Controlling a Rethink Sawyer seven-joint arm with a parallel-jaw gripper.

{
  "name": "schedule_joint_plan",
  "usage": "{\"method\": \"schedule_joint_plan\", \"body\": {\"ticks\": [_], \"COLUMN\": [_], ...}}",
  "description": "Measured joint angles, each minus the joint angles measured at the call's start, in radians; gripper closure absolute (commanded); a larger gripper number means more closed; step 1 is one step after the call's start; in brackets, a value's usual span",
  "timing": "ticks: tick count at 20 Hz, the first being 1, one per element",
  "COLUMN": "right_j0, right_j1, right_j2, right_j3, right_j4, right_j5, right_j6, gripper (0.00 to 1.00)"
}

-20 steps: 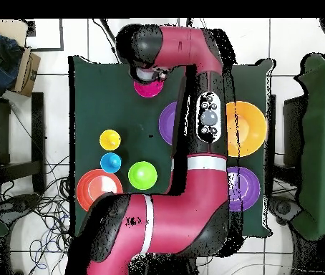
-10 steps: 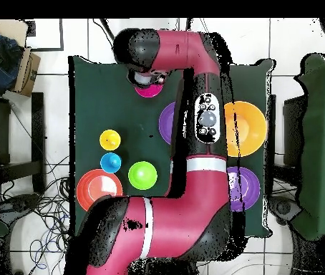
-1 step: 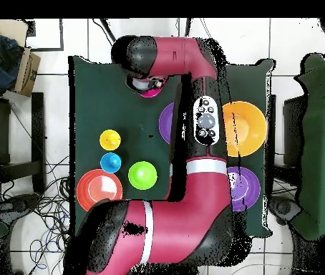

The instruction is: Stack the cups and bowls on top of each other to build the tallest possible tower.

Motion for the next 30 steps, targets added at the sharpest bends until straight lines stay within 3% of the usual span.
{"method": "schedule_joint_plan", "body": {"ticks": [30], "right_j0": [-0.015], "right_j1": [-0.081], "right_j2": [0.000], "right_j3": [0.180], "right_j4": [0.000], "right_j5": [-0.046], "right_j6": [0.000], "gripper": [0.00]}}
